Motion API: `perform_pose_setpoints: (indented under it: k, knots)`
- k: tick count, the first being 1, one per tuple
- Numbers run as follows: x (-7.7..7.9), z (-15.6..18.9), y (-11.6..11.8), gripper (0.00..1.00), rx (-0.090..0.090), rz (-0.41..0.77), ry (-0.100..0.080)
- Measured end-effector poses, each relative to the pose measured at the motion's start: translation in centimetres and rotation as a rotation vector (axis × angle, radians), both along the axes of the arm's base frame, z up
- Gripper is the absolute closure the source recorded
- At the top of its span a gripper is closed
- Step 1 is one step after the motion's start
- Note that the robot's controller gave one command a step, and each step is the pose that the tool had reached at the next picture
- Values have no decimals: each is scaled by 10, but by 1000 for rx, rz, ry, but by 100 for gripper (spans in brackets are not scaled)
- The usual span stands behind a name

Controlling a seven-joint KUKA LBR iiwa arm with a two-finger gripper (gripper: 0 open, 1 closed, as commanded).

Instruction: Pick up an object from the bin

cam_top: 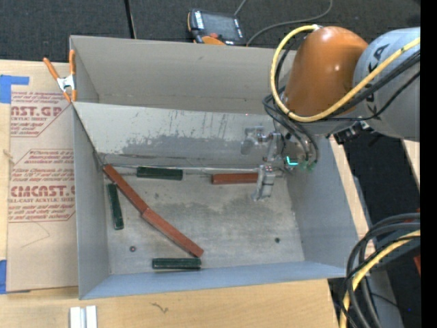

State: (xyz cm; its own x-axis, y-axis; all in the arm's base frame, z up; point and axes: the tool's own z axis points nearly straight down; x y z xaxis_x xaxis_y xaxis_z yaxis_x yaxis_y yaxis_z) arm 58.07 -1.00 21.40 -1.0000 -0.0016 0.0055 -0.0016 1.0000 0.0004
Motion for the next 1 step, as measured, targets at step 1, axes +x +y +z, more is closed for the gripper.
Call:
perform_pose_setpoints:
  k: [1]
  knots:
    - [-48, -89, 17, 0, 2, 226, 1]
